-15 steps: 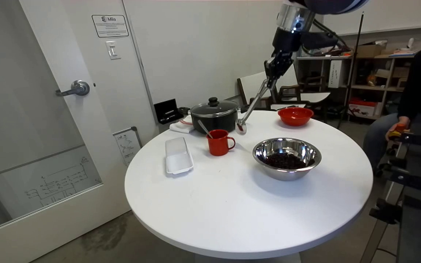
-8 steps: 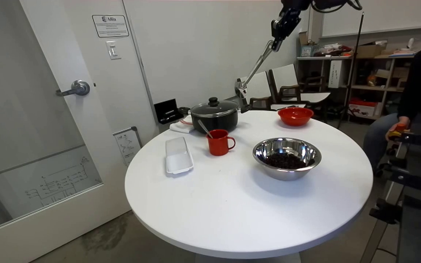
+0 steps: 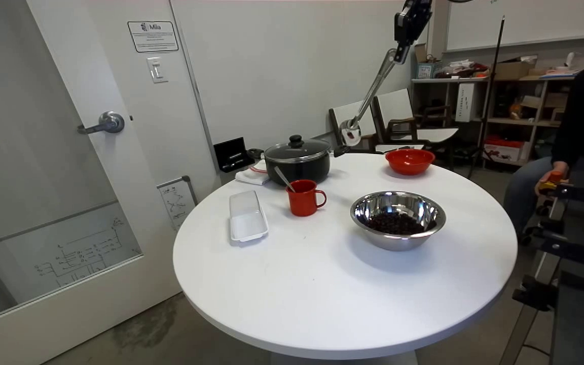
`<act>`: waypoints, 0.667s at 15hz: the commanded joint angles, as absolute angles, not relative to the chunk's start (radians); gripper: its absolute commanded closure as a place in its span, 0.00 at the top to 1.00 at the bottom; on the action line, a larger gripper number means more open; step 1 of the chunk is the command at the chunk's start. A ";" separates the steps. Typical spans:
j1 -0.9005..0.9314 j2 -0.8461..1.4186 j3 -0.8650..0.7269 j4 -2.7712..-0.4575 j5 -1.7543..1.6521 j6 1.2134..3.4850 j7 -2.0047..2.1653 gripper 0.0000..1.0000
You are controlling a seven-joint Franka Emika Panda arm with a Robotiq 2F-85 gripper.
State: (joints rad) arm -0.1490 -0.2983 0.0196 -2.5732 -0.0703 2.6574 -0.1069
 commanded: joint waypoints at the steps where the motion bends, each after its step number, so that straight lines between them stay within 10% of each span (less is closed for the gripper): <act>1: -0.067 -0.352 -0.059 -2.529 -0.017 2.464 -0.211 0.01; 10: -0.008 -0.227 -0.148 -2.396 0.071 2.168 -0.411 0.01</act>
